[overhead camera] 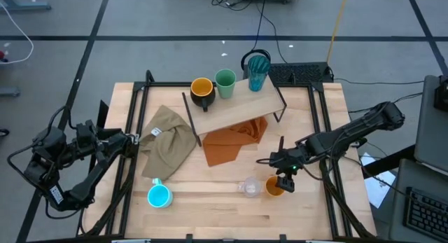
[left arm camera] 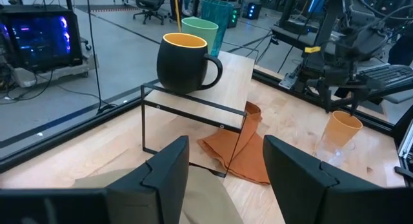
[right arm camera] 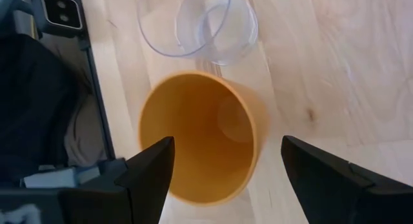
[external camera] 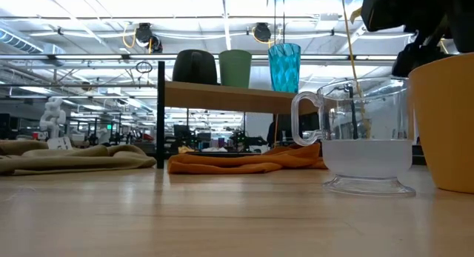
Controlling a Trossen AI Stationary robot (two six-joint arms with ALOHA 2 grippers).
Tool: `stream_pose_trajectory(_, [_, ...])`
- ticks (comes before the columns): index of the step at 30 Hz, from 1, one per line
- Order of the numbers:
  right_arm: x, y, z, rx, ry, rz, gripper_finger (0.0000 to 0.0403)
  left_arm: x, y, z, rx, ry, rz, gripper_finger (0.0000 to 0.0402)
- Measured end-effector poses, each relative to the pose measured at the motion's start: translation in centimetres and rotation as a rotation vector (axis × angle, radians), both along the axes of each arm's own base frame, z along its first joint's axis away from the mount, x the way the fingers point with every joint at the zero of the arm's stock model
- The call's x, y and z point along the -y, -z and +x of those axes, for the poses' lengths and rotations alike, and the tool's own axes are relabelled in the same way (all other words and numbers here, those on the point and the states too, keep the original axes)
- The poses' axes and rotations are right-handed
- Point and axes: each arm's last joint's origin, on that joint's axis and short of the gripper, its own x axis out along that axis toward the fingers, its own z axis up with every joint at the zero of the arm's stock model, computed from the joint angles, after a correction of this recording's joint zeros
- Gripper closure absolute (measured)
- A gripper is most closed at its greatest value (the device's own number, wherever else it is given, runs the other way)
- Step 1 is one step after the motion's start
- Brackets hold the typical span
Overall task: Stack small to large cups/mugs on shelf
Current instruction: Put the yellow cup on the shelf
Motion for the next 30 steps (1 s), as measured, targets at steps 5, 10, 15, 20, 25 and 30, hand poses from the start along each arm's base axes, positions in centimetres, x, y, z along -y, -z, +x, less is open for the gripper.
stream_pose_trajectory(5, [0.0,0.2,0.1,-0.006,-0.011,-0.010,0.0129,0.0,0.0,0.0,-0.001,0.000,0.000,0.0201])
stream_pose_trajectory(10, [-0.1,0.3,0.2,-0.001,-0.021,-0.016,0.0129,0.0,0.0,0.0,-0.001,0.000,-0.001,0.0201])
stream_pose_trajectory(15, [-0.2,0.9,0.6,-0.010,-0.048,-0.036,0.0129,0.0,0.1,0.0,-0.004,0.000,-0.006,0.0201])
stream_pose_trajectory(20, [-0.3,1.4,0.8,-0.024,-0.065,-0.049,0.0129,0.0,0.1,0.0,-0.007,0.002,-0.001,0.0201])
stream_pose_trajectory(25, [-0.3,1.5,0.9,-0.016,-0.082,-0.059,0.0129,0.0,0.1,0.0,-0.007,0.002,-0.001,0.0201])
stream_pose_trajectory(30, [-0.1,1.5,1.0,-0.003,-0.070,-0.077,0.0129,0.0,0.1,0.0,-0.007,0.002,-0.001,0.0201])
